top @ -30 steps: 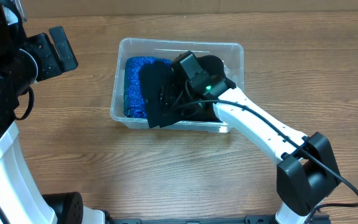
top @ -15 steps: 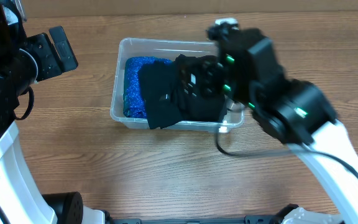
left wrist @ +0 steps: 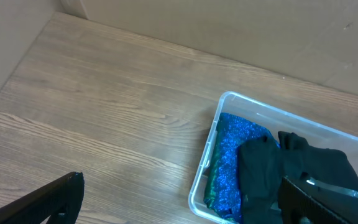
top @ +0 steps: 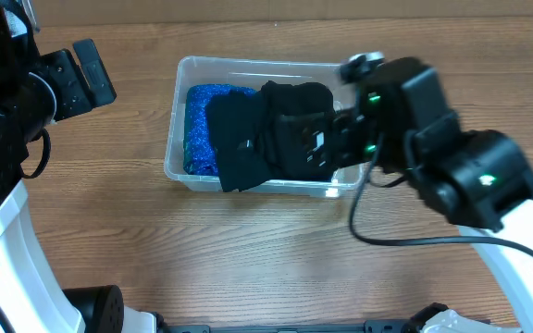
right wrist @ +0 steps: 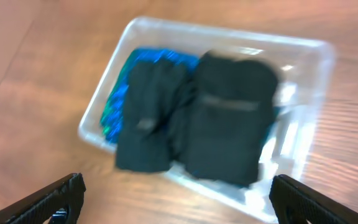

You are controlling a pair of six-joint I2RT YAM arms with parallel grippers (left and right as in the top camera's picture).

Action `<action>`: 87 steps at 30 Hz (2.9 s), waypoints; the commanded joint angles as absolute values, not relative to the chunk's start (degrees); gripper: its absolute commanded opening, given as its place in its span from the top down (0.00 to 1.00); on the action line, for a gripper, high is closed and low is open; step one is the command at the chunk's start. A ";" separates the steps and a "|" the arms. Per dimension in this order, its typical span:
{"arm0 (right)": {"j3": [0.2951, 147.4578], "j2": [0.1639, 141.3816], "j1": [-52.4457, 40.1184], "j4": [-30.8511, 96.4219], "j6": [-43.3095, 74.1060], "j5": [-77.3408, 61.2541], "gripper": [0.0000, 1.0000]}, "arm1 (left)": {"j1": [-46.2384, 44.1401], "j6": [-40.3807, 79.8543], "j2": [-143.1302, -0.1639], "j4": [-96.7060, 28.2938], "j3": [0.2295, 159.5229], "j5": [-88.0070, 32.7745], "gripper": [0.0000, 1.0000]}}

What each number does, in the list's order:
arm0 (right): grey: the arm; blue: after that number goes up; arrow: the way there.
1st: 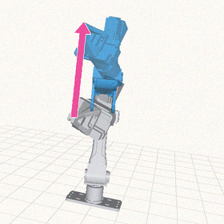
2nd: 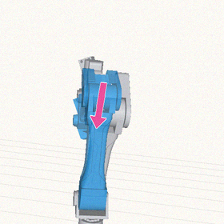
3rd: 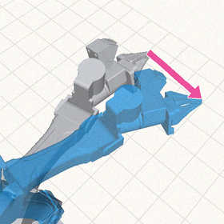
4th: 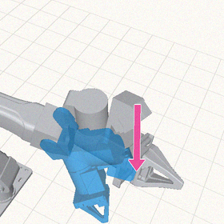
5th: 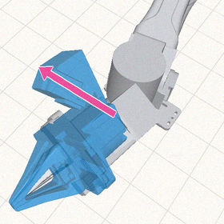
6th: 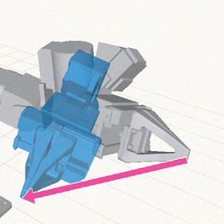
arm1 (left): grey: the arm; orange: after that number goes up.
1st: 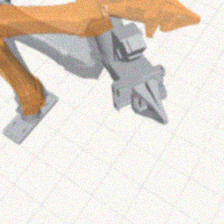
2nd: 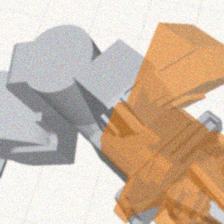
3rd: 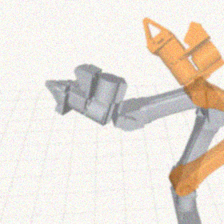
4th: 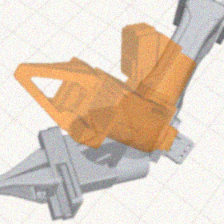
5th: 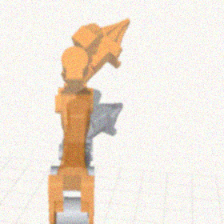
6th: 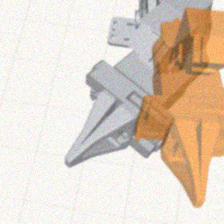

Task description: Pack container

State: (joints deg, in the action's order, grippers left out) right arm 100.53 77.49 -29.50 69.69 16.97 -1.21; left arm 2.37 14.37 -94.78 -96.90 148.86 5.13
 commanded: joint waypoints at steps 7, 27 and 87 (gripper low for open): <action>95.55 57.93 -20.36 63.48 4.21 4.97 0.00 | 2.61 13.26 -94.87 -96.79 148.92 4.86 0.00; 26.81 11.11 -9.34 40.95 4.69 1.17 0.00 | 2.61 13.26 -94.87 -96.79 148.92 4.86 0.00; 9.17 0.16 -9.15 40.58 4.64 1.19 0.00 | 2.57 3.81 -54.83 -57.60 88.71 -5.08 0.00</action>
